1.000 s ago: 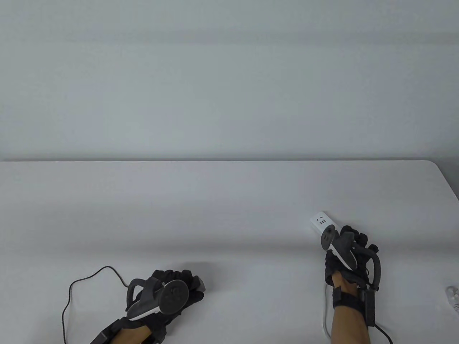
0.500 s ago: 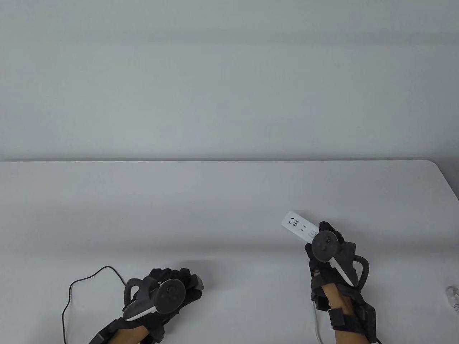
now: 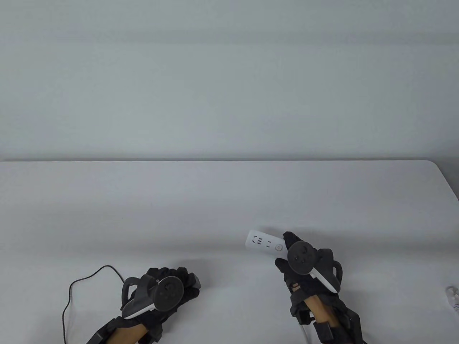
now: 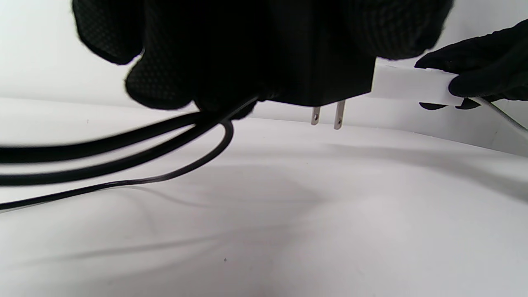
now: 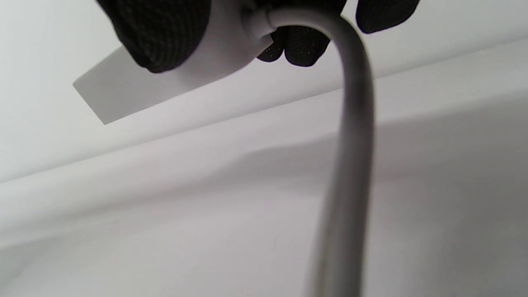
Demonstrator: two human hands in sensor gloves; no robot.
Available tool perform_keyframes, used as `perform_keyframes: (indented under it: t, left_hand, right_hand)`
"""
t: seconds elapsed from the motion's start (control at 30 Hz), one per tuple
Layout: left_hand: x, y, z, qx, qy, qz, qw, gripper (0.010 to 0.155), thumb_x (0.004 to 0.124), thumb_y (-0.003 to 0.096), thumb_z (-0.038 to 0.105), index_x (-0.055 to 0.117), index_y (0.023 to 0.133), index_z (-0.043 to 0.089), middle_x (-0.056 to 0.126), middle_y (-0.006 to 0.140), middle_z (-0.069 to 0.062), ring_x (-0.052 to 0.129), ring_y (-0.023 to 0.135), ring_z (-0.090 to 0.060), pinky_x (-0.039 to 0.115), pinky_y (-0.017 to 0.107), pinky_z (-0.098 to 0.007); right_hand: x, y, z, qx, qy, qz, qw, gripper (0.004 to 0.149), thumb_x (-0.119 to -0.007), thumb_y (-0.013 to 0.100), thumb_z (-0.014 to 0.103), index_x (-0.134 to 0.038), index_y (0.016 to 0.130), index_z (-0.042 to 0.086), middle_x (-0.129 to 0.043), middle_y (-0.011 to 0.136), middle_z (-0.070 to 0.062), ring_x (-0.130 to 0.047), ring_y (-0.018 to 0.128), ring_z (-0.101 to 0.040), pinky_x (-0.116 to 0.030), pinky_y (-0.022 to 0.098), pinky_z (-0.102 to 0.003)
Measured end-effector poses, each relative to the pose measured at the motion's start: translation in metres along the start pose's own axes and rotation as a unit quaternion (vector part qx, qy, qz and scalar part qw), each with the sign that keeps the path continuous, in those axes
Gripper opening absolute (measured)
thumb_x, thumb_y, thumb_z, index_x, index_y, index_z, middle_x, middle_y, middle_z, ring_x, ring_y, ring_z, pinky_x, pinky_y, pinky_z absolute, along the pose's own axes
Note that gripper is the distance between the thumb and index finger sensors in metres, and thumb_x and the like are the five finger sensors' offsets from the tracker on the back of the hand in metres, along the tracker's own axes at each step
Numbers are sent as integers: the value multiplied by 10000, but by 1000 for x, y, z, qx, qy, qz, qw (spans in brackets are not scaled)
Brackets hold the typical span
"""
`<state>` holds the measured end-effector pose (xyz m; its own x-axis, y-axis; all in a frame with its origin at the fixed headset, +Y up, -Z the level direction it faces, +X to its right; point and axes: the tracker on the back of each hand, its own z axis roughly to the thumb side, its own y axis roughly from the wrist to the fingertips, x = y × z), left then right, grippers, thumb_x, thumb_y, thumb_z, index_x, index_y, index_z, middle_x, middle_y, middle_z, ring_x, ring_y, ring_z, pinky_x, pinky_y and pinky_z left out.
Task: Insert the power adapter into the power strip
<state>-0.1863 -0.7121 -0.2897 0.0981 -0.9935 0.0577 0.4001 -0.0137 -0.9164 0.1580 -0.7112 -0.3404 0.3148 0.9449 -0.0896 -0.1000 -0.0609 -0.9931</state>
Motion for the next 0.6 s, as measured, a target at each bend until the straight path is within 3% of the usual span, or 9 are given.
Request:
perform_keyframes:
  t: [0.6]
  left_hand:
    - [-3, 0, -4, -1, -13, 2, 1000, 729, 673, 422, 650, 741, 916, 118, 980, 655, -82, 1014, 538, -276, 747, 667, -574]
  right_hand:
    - [-62, -3, 54, 96, 2, 161, 982, 834, -751, 479, 405, -305, 1133, 143, -483, 1171, -112, -545, 1090, -353, -455, 731, -648]
